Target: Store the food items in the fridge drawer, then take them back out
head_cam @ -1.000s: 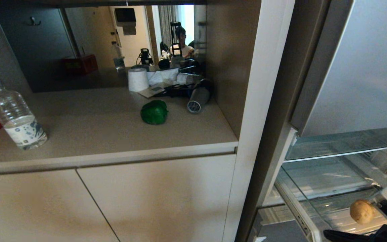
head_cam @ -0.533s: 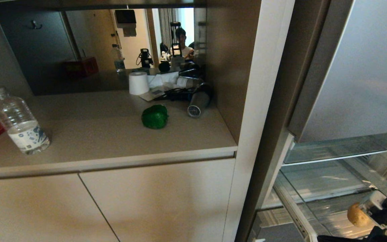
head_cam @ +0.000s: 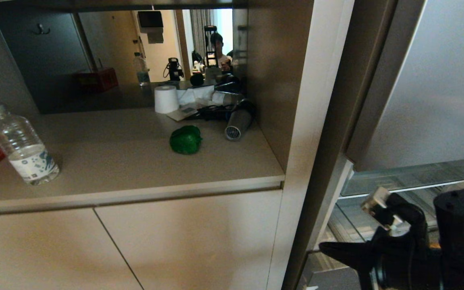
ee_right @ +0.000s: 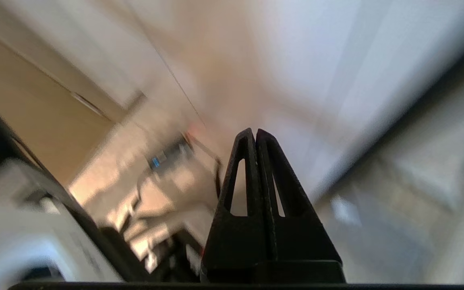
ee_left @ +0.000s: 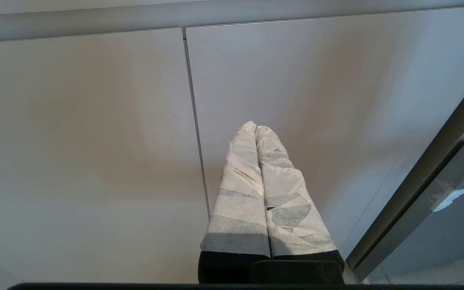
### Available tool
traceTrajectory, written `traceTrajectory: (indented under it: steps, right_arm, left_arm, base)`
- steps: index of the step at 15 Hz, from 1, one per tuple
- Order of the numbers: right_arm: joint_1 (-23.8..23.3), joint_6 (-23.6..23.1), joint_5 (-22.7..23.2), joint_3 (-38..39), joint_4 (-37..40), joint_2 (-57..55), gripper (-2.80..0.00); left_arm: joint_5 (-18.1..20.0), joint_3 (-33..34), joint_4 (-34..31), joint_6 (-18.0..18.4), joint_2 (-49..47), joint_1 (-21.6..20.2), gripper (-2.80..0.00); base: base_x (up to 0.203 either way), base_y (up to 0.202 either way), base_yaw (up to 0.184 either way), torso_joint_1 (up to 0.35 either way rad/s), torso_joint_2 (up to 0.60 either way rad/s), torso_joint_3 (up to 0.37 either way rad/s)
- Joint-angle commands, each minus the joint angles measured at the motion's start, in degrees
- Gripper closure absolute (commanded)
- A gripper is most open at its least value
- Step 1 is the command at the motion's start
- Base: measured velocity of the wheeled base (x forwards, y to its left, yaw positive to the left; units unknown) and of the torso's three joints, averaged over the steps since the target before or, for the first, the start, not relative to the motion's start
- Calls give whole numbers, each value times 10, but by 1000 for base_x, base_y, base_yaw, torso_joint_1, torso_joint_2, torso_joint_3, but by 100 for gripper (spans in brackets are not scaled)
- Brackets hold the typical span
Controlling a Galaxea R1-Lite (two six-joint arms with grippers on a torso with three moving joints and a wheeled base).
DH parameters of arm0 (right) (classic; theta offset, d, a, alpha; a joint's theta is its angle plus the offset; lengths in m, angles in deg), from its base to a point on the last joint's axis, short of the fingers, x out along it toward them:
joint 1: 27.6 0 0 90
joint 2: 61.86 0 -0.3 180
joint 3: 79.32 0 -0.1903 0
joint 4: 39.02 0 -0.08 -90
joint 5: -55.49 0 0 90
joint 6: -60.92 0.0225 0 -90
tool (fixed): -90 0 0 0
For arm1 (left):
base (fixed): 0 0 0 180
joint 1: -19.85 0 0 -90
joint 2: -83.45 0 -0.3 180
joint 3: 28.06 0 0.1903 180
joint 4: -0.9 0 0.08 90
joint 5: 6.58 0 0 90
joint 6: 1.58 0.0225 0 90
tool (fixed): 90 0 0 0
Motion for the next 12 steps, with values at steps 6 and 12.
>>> traceTrajectory:
  steps: [6,12]
  right_arm:
    - [140,-60,-172,-151,-106,-169,0]
    - [166,-66,-215,-288,-112,-213,0]
  left_arm:
    - [0,0,0,0,0,0,0]
    - [0,0,0,0,0,0,0]
  base:
    - [0,0,0,0,0,0]
    - [0,0,0,0,0,0]
